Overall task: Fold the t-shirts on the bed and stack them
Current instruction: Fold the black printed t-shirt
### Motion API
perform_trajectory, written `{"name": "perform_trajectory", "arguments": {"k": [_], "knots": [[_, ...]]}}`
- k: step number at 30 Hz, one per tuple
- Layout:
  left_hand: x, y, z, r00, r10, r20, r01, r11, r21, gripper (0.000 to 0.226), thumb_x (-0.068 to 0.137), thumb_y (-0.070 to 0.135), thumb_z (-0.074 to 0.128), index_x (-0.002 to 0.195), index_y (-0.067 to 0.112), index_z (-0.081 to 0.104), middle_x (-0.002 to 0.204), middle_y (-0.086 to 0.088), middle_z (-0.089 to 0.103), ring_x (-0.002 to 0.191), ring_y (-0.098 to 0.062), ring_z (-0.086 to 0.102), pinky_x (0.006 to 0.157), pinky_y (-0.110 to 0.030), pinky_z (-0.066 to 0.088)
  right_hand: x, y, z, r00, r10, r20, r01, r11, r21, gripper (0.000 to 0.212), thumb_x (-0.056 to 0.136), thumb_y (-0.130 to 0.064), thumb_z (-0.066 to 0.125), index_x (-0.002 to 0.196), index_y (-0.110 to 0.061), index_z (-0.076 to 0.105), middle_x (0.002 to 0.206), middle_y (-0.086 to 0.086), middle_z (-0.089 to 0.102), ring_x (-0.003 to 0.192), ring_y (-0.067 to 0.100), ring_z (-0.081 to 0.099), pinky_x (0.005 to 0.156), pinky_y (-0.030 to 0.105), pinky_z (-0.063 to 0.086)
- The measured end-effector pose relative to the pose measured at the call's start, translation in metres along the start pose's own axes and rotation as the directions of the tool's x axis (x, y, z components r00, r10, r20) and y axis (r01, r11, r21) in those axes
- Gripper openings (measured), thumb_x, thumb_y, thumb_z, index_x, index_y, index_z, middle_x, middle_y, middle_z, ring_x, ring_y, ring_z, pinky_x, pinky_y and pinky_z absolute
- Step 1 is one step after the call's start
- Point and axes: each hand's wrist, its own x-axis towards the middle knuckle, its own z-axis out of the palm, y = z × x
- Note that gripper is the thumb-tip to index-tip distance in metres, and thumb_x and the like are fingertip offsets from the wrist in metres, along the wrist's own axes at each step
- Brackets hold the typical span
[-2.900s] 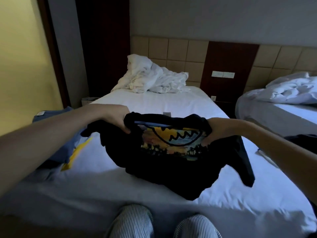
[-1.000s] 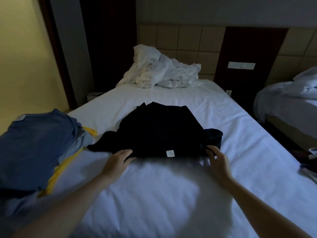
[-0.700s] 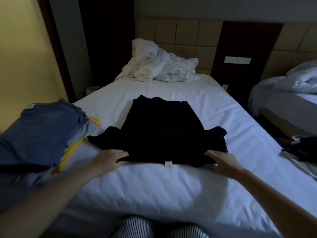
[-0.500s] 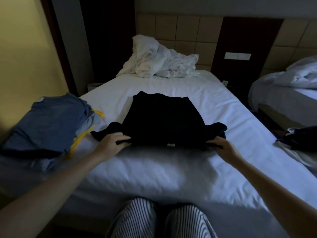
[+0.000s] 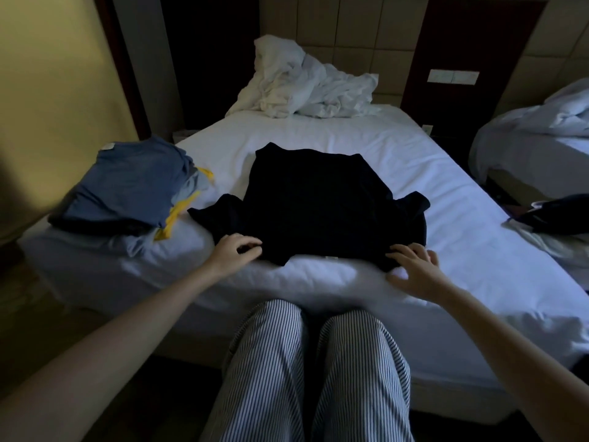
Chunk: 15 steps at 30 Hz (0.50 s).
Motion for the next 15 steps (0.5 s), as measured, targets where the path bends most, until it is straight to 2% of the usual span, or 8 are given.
{"name": "perform_trajectory", "arguments": {"k": [2, 4, 6, 8, 9, 11, 13, 15], "knots": [[-0.001, 0.003, -0.014, 0.980, -0.119, -0.157, 0.090, 0.979, -0.181, 0.025, 0.094, 0.015, 0.056, 0.116, 0.006, 0.064, 0.116, -0.011, 0.058, 0.111, -0.024, 0.054, 0.085, -0.025, 0.038, 0.003, -0.020, -0.001, 0.997, -0.039, 0.059, 0.042, 0.998, -0.039, 0.089, 0.067, -0.070, 0.018, 0.144, -0.028, 0.032, 0.151, -0.009, 0.026, 0.137, 0.021, 0.017, 0.108, 0.034, 0.008], [0.007, -0.006, -0.028, 0.915, -0.343, -0.214, 0.276, 0.916, -0.290, 0.028, 0.094, 0.013, 0.053, 0.120, 0.003, 0.058, 0.117, -0.016, 0.058, 0.108, -0.031, 0.055, 0.084, -0.036, 0.042, 0.011, -0.045, 0.001, 0.994, -0.080, 0.074, 0.084, 0.995, -0.055, 0.085, 0.073, -0.072, 0.020, 0.147, -0.031, 0.023, 0.154, -0.010, 0.018, 0.141, 0.022, 0.012, 0.111, 0.037, 0.006], [0.016, -0.017, -0.039, 0.815, -0.563, -0.134, 0.469, 0.778, -0.418, 0.036, 0.094, 0.012, 0.052, 0.127, -0.002, 0.050, 0.098, -0.022, 0.058, 0.088, -0.036, 0.057, 0.075, -0.044, 0.045, 0.022, -0.074, 0.004, 0.991, -0.103, 0.089, 0.107, 0.994, -0.037, 0.070, 0.088, -0.062, 0.037, 0.148, -0.030, 0.018, 0.156, -0.009, 0.013, 0.143, 0.020, 0.007, 0.113, 0.040, 0.004], [0.029, -0.024, -0.044, 0.730, -0.684, -0.016, 0.546, 0.597, -0.588, 0.044, 0.094, 0.010, 0.051, 0.135, -0.002, 0.042, 0.076, -0.012, 0.049, 0.065, -0.025, 0.050, 0.066, -0.039, 0.044, 0.033, -0.104, 0.007, 0.989, -0.123, 0.086, 0.124, 0.992, -0.010, 0.067, 0.092, -0.055, 0.040, 0.149, -0.028, 0.017, 0.157, -0.008, 0.012, 0.144, 0.020, 0.005, 0.115, 0.041, 0.003], [0.038, -0.025, -0.045, 0.714, -0.700, 0.034, 0.517, 0.494, -0.699, 0.041, 0.094, 0.008, 0.051, 0.133, 0.000, 0.042, 0.078, -0.008, 0.049, 0.067, -0.021, 0.051, 0.070, -0.037, 0.045, 0.039, -0.118, 0.008, 0.987, -0.141, 0.079, 0.141, 0.990, -0.001, 0.067, 0.092, -0.054, 0.040, 0.149, -0.028, 0.016, 0.157, -0.008, 0.012, 0.145, 0.019, 0.004, 0.115, 0.041, 0.003], [0.052, -0.023, -0.049, 0.704, -0.699, 0.124, 0.454, 0.309, -0.836, 0.034, 0.094, 0.005, 0.053, 0.127, 0.009, 0.043, 0.100, -0.008, 0.057, 0.089, -0.024, 0.058, 0.084, -0.034, 0.047, 0.051, -0.145, 0.012, 0.981, -0.183, 0.069, 0.181, 0.983, 0.028, 0.067, 0.092, -0.056, 0.039, 0.149, -0.028, 0.016, 0.157, -0.007, 0.012, 0.145, 0.019, 0.004, 0.115, 0.040, 0.003], [0.068, -0.023, -0.051, 0.697, -0.692, 0.189, 0.466, 0.236, -0.853, 0.049, 0.091, 0.011, 0.061, 0.135, 0.005, 0.041, 0.128, -0.009, 0.054, 0.116, -0.027, 0.055, 0.096, -0.035, 0.046, 0.064, -0.169, 0.014, 0.975, -0.218, 0.048, 0.217, 0.976, 0.034, 0.070, 0.090, -0.057, 0.041, 0.149, -0.030, 0.014, 0.158, -0.006, 0.012, 0.145, 0.019, 0.006, 0.115, 0.040, 0.004], [0.081, -0.030, -0.052, 0.673, -0.697, 0.247, 0.514, 0.200, -0.834, 0.066, 0.086, 0.017, 0.070, 0.141, 0.004, 0.038, 0.143, -0.011, 0.045, 0.128, -0.029, 0.046, 0.103, -0.041, 0.042, 0.078, -0.194, 0.014, 0.964, -0.265, 0.013, 0.264, 0.964, 0.023, 0.073, 0.089, -0.058, 0.043, 0.149, -0.032, 0.012, 0.158, -0.004, 0.010, 0.145, 0.022, 0.007, 0.115, 0.041, 0.005]]}}
